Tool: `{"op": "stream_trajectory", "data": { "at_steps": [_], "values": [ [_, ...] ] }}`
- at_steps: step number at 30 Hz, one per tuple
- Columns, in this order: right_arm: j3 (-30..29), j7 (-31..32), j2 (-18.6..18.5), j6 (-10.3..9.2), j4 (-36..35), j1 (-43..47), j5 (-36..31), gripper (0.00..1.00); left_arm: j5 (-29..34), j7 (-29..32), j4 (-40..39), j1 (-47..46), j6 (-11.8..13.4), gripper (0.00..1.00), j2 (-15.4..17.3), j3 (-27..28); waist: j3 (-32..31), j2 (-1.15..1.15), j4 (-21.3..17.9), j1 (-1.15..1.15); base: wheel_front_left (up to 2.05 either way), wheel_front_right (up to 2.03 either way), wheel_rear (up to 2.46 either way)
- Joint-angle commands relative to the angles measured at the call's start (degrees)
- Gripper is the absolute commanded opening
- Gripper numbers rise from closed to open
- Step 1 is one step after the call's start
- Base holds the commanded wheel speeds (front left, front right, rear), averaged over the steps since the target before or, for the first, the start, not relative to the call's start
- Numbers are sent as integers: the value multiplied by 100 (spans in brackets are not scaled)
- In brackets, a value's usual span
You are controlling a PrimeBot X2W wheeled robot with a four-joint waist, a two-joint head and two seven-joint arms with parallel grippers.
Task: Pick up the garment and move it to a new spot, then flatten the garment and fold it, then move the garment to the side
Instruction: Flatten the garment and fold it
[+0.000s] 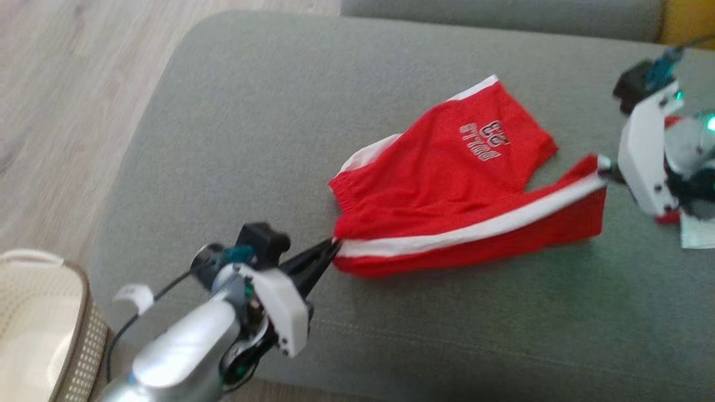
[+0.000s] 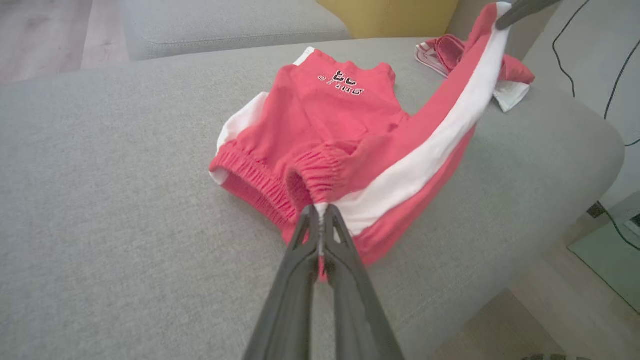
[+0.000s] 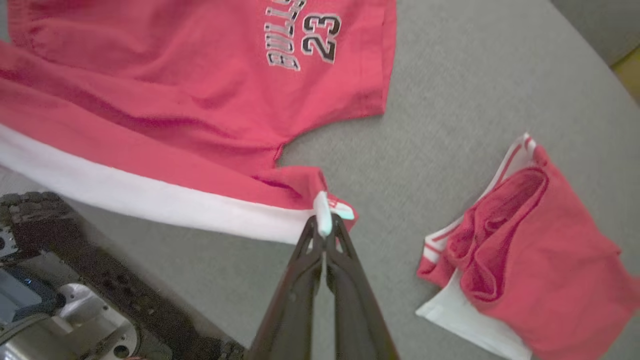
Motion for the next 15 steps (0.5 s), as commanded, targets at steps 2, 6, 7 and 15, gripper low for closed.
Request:
{"op": "stream_trajectory", "data": {
  "at_steps": [2,6,7,15],
  "values": [
    [-151,-87,25,-2,53,-211,-112,0,-57,20,-151,-429,-16,0,3,286,245,0,204,0,0,0,0],
    [-138,-285,205,-2,339,-600,-424,0,-78,56,39,-789,-39,0,-222,317,553,0,362,0,0,0,0],
    [-130,-355,242,-2,421,-706,-513,0,-85,49,104,-874,-41,0,-288,331,631,0,395,0,0,0,0],
    [48,-825,525,-2,1121,-1388,-961,0,-156,-106,678,-1368,-79,0,-734,398,1103,0,586,0,0,0,0]
  ]
}}
